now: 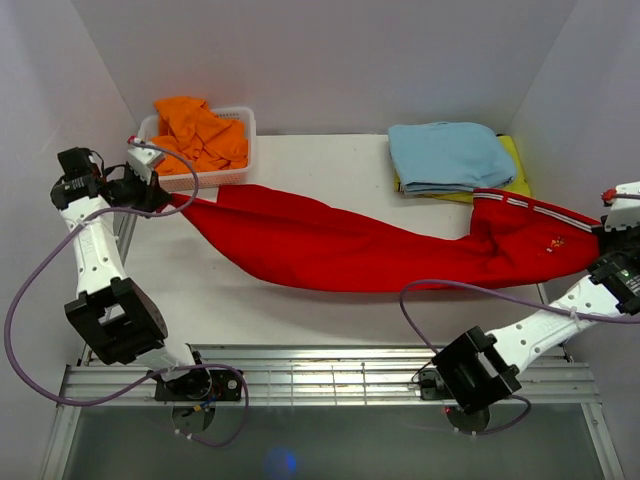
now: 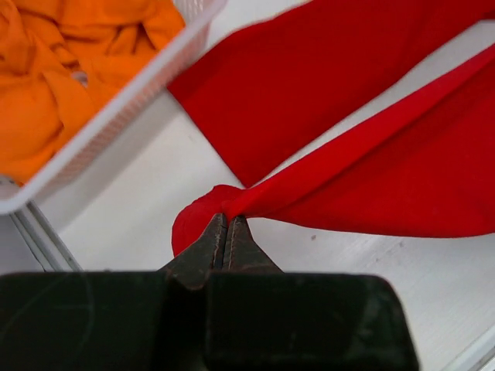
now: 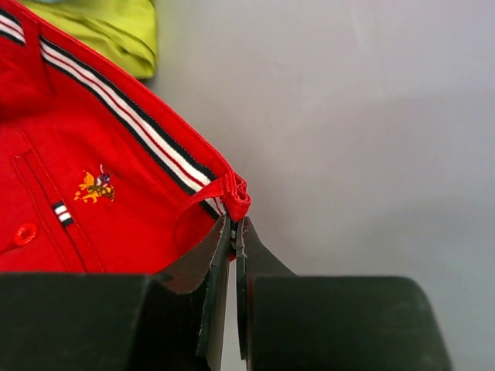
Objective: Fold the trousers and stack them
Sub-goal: Flatten the trousers out
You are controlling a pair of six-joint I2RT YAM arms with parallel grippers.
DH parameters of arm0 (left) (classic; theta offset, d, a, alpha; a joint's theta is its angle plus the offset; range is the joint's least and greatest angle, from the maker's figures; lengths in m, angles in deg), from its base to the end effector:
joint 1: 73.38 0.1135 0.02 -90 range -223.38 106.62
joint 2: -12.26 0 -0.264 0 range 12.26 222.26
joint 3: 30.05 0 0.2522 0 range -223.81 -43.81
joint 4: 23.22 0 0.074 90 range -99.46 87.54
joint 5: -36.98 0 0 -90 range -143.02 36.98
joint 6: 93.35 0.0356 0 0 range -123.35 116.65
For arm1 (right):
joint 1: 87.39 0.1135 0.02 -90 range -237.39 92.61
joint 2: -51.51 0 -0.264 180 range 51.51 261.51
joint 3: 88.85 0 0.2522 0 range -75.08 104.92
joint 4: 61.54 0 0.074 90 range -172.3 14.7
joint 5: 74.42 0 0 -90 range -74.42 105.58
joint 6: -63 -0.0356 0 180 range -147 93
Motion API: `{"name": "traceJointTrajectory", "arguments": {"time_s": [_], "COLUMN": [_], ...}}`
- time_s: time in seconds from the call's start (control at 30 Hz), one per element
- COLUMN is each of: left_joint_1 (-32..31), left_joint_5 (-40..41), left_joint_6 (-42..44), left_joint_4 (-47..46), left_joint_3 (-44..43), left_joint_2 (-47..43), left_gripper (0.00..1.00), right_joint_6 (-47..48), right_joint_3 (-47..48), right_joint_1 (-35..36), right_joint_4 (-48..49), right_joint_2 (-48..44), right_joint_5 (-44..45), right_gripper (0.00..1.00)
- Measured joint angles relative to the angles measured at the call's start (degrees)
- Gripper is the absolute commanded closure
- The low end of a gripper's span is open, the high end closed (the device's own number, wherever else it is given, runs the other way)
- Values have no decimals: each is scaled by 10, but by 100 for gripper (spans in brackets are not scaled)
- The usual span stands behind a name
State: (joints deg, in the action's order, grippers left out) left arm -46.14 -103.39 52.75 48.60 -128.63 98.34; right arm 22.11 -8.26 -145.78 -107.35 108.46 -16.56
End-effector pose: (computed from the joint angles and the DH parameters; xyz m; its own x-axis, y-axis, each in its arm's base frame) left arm 0.2771 0.1118 0.3483 -0.3788 0.4004 -0.8344 0.6667 0.7434 0.0541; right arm 0.1228 -0.1634 0.3966 -0.4794 -0.4423 -0.7580 0.1535 0.8081 -0.5687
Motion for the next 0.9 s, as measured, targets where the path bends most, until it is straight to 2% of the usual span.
{"name": "traceJointTrajectory", "arguments": {"time_s": [0.23,0.33,0.43,0.5,0.6,0.7,0.8,0.9], "left_joint_1": [-101,-135,-125,-113,-96,-69,-60,-79], "left_joint_5": [2,4,25,57,153,252,301,309], "left_joint_6": [-141,-179,-174,-140,-80,-31,-19,-50], "left_joint_4": [-92,-87,-34,20,106,165,167,151], "left_joint_3": [-88,-167,-200,-163,-43,35,60,34], "left_joint_2": [52,121,165,149,58,8,75,178], "left_gripper": [100,100,100,100,100,100,100,98], "right_joint_6": [45,75,137,217,344,493,582,611], "right_joint_3": [-20,-9,7,-21,-114,-169,-189,-203], "right_joint_1": [-132,-163,-172,-175,-192,-241,-268,-269], "right_joint_4": [0,-24,-69,-87,-117,-178,-197,-200], "right_joint_2": [42,74,96,83,41,36,89,101], "right_joint_5": [-82,-118,-143,-147,-143,-130,-83,-57], "right_gripper": [92,92,92,92,92,92,92,92]}}
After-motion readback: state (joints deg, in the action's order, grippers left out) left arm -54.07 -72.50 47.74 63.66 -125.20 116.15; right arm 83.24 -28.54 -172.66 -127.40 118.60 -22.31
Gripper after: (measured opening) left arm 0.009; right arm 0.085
